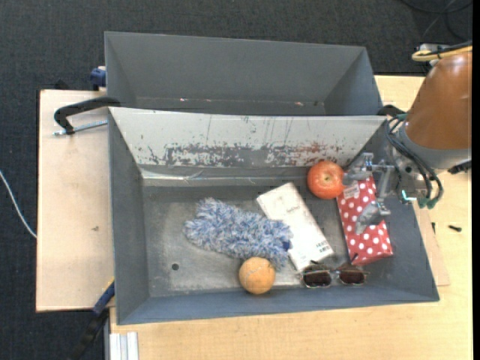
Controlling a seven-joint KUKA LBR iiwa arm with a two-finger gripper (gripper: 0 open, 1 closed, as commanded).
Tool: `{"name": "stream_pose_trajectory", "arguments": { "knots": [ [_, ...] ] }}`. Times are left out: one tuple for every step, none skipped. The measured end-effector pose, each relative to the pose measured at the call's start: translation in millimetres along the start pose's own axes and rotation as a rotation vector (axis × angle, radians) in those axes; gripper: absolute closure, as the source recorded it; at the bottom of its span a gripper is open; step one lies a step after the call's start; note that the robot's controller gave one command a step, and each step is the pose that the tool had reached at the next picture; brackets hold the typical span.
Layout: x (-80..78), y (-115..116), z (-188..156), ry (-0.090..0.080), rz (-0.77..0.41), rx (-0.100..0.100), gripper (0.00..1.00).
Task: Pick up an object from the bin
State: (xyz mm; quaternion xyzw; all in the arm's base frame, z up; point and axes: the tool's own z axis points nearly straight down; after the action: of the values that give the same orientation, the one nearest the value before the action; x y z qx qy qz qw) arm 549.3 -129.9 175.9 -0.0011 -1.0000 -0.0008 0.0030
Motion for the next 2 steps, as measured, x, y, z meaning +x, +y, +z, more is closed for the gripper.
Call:
{"name": "stream_pose_trajectory", "arguments": {
  "knots": [
    [-1.9, 0.4, -4.1, -0.008, -0.002, 0.002, 0.0],
    [-4.5, 2.3, 32.0, -0.013, 0.078, 0.001, 0.0]
  ]
}}
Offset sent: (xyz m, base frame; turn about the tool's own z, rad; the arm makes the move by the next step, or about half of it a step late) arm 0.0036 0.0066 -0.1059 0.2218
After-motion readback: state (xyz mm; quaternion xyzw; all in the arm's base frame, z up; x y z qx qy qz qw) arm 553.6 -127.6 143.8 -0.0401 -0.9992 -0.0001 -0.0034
